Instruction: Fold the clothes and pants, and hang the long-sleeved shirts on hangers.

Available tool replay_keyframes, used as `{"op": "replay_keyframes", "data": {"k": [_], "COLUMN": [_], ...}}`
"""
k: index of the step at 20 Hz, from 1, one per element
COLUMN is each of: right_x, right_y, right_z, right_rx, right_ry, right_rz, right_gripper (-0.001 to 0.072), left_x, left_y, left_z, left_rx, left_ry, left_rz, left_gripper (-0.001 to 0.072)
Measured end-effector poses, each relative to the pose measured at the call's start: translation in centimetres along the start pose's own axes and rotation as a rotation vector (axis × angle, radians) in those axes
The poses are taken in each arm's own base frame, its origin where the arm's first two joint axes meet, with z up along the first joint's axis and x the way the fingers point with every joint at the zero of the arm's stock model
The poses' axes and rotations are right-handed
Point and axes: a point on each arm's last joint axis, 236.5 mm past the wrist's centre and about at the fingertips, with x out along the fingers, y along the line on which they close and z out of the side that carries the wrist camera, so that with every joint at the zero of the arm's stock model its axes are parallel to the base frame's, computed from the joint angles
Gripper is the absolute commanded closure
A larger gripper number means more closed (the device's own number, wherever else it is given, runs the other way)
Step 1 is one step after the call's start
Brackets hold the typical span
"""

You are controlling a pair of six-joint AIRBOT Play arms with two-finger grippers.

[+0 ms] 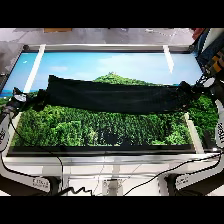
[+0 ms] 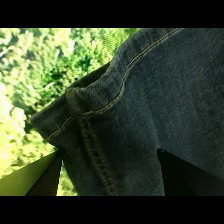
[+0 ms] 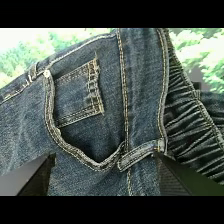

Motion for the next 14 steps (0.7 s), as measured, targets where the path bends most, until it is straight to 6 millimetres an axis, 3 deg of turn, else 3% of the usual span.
{"op": "replay_keyframes", "data": {"k": [4,5,7,9,10,14], "right_x": [0.0,0.0,0.0,-0.4,-0.6,-2.3], "right_y": [0.0,0.0,0.1,0.2,0.3,1.1], "right_z": [0.0,0.0,0.0,0.1,0.2,0.9], "right_rx": [0.0,-0.001,-0.001,-0.005,-0.009,-0.06], "right_ry": [0.001,0.001,0.001,-0.006,-0.006,-0.026], "right_rz": [0.001,0.001,0.001,0.003,0.004,0.015], "right_gripper": [0.003,0.003,0.0032,0.0136,0.0166,0.0175], "left_x": [0.9,1.0,1.2,1.4,1.4,0.3], "left_y": [0.4,0.4,0.2,-0.2,-0.7,-3.5], "left_z": [0.2,0.4,1.2,1.6,1.9,3.9], "left_rx": [-0.024,-0.023,-0.016,0.006,0.016,0.055], "left_ry": [-0.019,-0.033,-0.072,-0.104,-0.127,-0.217], "left_rz": [0.003,0.001,-0.005,-0.01,-0.02,-0.071], "left_gripper": [0.0013,0.0072,0.0394,0.0686,0.0688,0.0689]}}
